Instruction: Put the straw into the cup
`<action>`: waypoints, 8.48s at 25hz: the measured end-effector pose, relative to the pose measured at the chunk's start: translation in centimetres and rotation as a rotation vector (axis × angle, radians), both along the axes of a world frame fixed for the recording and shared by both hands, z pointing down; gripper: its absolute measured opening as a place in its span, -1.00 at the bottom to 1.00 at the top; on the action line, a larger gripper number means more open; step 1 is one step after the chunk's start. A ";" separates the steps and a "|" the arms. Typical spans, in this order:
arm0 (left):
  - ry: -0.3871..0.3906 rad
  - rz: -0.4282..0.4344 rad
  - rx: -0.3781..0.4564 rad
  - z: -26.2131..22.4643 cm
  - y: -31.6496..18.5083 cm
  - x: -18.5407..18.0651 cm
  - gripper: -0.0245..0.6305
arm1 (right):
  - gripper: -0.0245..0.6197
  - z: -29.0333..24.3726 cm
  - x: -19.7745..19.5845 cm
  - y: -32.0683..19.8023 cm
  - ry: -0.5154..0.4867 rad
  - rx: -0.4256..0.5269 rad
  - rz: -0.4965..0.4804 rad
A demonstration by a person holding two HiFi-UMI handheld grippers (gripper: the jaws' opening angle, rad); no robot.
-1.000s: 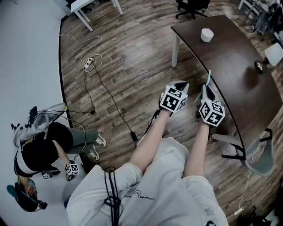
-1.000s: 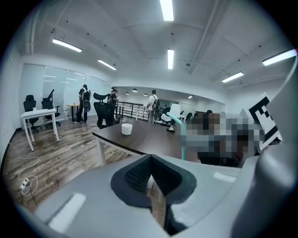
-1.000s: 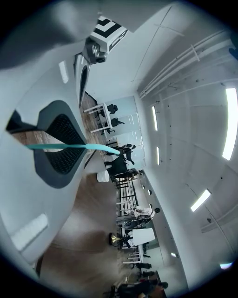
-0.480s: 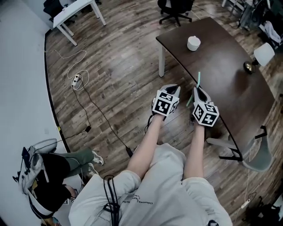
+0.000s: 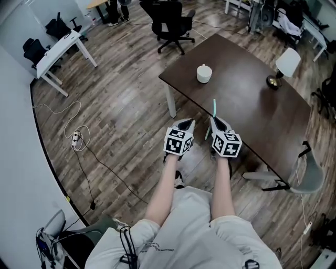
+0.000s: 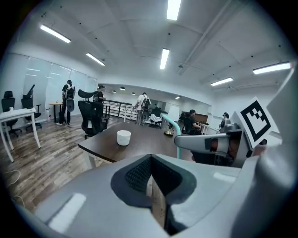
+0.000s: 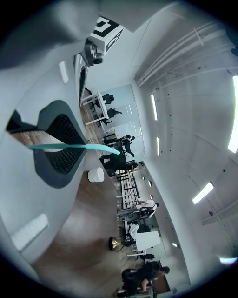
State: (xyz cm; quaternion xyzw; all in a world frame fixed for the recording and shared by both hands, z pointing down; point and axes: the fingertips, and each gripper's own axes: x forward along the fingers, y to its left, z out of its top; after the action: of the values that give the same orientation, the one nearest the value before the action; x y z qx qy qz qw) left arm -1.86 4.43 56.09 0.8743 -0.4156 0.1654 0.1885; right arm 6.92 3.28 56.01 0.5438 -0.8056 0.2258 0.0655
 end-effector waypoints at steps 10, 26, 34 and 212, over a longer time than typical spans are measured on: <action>0.003 0.064 0.004 0.1 -3.9 -2.4 -0.92 | -0.78 0.4 -3.0 -3.4 0.006 0.006 0.036; 0.031 0.076 -0.027 1.6 -9.0 -2.4 -0.92 | -0.78 1.1 -1.4 -8.7 -0.003 -0.002 0.081; 0.023 0.105 -0.070 3.1 -14.2 -1.7 -0.92 | -0.78 0.5 -1.4 -15.0 -0.069 0.007 0.085; -0.050 0.464 -0.122 6.0 -36.7 4.9 -0.92 | -0.53 8.6 1.6 -35.0 0.144 -0.177 0.321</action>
State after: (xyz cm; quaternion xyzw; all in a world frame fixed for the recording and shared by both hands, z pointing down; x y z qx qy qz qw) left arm 3.08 -32.27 62.05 0.9290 -0.1972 0.2508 0.1875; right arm 8.49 -31.72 64.62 0.6722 -0.6786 0.2640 0.1336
